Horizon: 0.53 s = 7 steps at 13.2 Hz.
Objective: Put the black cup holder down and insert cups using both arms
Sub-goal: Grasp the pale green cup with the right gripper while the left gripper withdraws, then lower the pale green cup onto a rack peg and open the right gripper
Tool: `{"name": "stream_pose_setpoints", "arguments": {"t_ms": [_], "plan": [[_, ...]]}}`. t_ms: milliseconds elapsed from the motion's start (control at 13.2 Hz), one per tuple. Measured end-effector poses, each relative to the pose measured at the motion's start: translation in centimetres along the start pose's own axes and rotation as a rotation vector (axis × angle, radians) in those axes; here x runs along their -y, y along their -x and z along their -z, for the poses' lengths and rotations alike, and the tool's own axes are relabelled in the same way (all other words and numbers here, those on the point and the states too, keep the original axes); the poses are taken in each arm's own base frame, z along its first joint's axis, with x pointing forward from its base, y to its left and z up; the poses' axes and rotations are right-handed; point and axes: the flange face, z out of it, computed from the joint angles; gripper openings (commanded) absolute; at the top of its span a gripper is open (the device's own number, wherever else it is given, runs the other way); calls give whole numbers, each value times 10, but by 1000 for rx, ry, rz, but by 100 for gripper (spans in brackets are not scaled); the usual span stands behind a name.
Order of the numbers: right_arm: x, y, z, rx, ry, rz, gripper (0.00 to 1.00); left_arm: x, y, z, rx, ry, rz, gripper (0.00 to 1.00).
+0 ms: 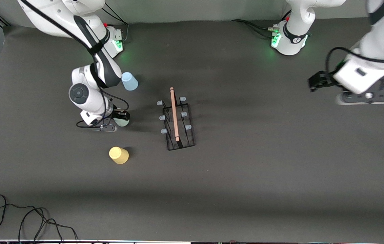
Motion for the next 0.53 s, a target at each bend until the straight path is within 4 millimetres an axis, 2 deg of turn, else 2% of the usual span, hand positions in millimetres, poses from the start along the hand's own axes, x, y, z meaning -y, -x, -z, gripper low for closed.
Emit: {"name": "stream_pose_setpoints", "arguments": {"t_ms": [152,304,380,532], "plan": [[2,5,54,0,-14,-26,0,34,0,1,1,7,24,100],[10,11,108,-19,-54,-109,0,48,0,3,-3,11,42,100],[23,14,128,-36,-78,-153,0,49,1,4,-4,12,43,100],[74,26,147,-54,-110,-213,0,49,1,4,-5,14,43,100]]}}
